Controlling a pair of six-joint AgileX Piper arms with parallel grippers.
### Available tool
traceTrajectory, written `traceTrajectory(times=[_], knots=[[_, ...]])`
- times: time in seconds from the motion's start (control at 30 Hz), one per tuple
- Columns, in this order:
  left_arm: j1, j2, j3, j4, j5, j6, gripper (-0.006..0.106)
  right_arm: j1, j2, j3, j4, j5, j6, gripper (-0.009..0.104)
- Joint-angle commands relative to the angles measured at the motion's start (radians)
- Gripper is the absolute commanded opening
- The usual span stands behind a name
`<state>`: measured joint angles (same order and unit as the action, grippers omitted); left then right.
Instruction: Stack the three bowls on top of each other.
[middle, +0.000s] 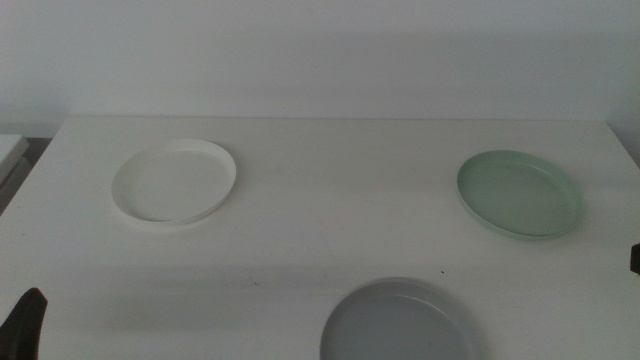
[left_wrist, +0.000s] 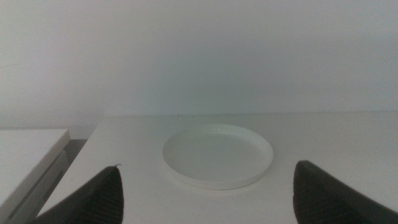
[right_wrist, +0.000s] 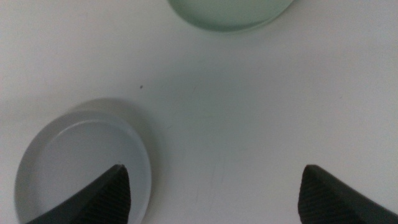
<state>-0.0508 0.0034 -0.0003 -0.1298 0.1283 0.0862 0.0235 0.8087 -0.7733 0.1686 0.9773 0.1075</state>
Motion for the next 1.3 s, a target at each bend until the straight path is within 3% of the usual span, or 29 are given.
traceTrajectory(times=[0.0,0.2,0.37,0.43,0.63,0.77,1.07,1.27], knots=[[0.001,-0.003,0.000,0.001,-0.014,-0.005,0.094,-0.004,0.029,-0.037,0.018,0.033,-0.037,0.093],[0.001,-0.003,0.000,0.001,-0.014,-0.005,0.094,0.083,0.183,-0.161,0.028,0.145,-0.002,0.093],[0.001,-0.003,0.000,0.001,-0.014,-0.005,0.094,0.280,0.321,-0.240,-0.135,0.205,0.214,0.093],[0.001,-0.003,0.000,0.001,-0.014,-0.005,0.094,0.361,0.364,-0.248,-0.156,0.205,0.270,0.093],[0.001,-0.003,0.000,0.001,-0.014,-0.005,0.094,0.520,0.489,-0.201,-0.142,0.058,0.344,0.093],[0.001,-0.003,0.000,0.001,-0.014,-0.005,0.094,0.527,0.584,-0.143,-0.127,-0.038,0.360,0.093],[0.001,-0.003,0.000,0.001,-0.014,-0.005,0.094,0.525,0.828,-0.126,-0.109,-0.081,0.322,0.093],[0.001,-0.003,0.000,0.001,-0.014,-0.005,0.094,0.525,0.926,-0.126,-0.055,-0.110,0.288,0.077]])
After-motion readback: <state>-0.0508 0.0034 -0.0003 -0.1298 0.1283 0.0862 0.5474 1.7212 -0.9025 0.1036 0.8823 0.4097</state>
